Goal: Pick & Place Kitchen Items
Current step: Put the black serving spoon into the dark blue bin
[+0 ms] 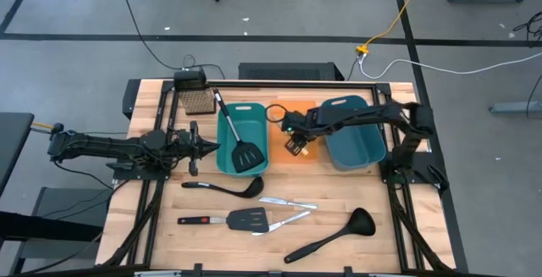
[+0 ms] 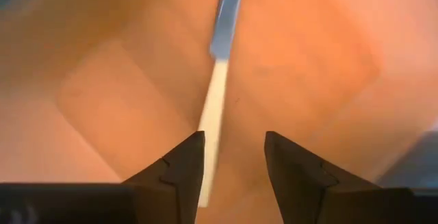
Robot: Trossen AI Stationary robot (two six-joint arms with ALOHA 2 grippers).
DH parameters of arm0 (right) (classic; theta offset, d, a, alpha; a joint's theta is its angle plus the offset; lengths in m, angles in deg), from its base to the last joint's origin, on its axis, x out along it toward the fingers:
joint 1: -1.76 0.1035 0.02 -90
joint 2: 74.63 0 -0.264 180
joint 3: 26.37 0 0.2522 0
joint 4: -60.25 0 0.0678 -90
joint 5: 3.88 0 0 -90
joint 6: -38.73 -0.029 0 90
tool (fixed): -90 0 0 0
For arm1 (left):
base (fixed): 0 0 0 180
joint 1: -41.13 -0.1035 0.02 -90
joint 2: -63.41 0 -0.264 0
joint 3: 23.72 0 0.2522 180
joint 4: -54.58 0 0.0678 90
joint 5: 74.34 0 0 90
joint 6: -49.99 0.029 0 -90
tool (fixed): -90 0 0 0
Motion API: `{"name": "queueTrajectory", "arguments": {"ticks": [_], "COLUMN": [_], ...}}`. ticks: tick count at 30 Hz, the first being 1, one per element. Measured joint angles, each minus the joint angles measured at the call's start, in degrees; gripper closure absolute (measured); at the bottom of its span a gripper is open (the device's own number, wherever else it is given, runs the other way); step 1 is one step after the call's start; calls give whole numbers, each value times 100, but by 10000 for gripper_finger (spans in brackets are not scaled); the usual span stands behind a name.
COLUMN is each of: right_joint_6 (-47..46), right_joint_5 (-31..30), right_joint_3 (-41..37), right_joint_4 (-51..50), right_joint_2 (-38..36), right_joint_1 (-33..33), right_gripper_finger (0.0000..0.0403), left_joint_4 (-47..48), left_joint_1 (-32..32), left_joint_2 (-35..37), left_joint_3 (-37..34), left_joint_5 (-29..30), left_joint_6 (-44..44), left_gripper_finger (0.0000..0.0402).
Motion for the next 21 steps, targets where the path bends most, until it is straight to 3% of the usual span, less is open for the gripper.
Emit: {"name": "queueTrajectory", "arguments": {"ticks": [4, 15, 18, 21], "right_joint_6": [607, 1715, 1980, 2369], "right_joint_5": [-456, -567, -743, -446], "right_joint_3": [0, -73, -520, -1315], "right_joint_4": [45, 228, 814, 1906], "right_joint_2": [-689, -2343, -2808, -3382], "right_joint_1": [257, 1665, 2136, 2468], "right_gripper_finger": [238, 258, 264, 270], "left_joint_4": [10, 31, 31, 58], "left_joint_1": [0, 1, 2, 0], "left_joint_2": [-2, -2, -2, 0], "left_joint_3": [0, 0, 0, 0], "left_joint_5": [0, 0, -1, 0], "left_joint_6": [0, 9, 13, 13], "left_gripper_finger": [392, 392, 392, 392]}}
